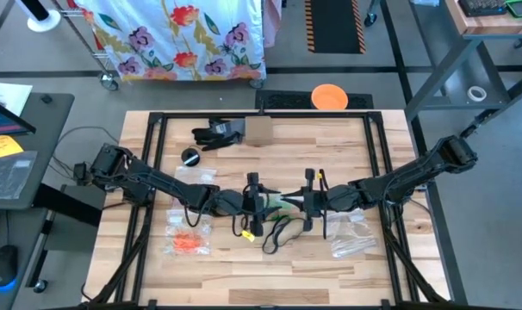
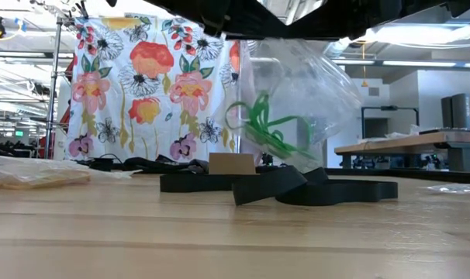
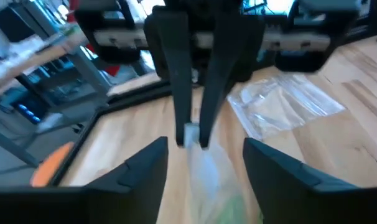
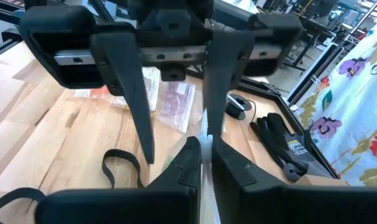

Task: Sort rubber bands
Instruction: Close the transparent zip bag

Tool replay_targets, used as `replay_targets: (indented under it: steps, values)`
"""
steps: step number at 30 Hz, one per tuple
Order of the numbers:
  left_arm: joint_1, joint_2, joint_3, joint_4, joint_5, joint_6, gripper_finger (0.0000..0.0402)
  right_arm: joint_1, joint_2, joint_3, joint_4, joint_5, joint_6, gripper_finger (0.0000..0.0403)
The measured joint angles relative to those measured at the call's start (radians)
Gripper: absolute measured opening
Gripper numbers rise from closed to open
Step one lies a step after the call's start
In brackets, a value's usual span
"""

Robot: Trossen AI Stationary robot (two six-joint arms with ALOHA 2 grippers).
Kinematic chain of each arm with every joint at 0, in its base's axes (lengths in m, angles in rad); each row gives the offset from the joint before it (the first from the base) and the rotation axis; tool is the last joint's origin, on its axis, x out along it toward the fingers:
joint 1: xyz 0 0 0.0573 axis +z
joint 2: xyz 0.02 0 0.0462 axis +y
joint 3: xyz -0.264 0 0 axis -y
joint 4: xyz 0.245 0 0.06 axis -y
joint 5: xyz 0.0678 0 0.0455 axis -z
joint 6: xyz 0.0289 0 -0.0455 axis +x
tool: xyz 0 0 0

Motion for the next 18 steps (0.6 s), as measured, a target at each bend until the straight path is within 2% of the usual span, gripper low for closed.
replay_targets:
  steps: [4, 14, 18]
  values:
    - [-0.015, -0.002, 0.0, 0.007, -0.013, -0.006, 0.022, 0.0, 0.0, 0.0, -0.008, 0.0, 0.0, 0.0015]
    - [-0.018, -0.002, 0.0, 0.029, -0.019, -0.008, 0.022, 0.0, 0.0, 0.0, -0.018, 0.0, 0.001, 0.0014]
    - [-0.02, -0.002, 0.0, 0.027, -0.057, -0.005, 0.0219, 0.0, 0.0, 0.0, -0.02, -0.001, 0.003, 0.0014]
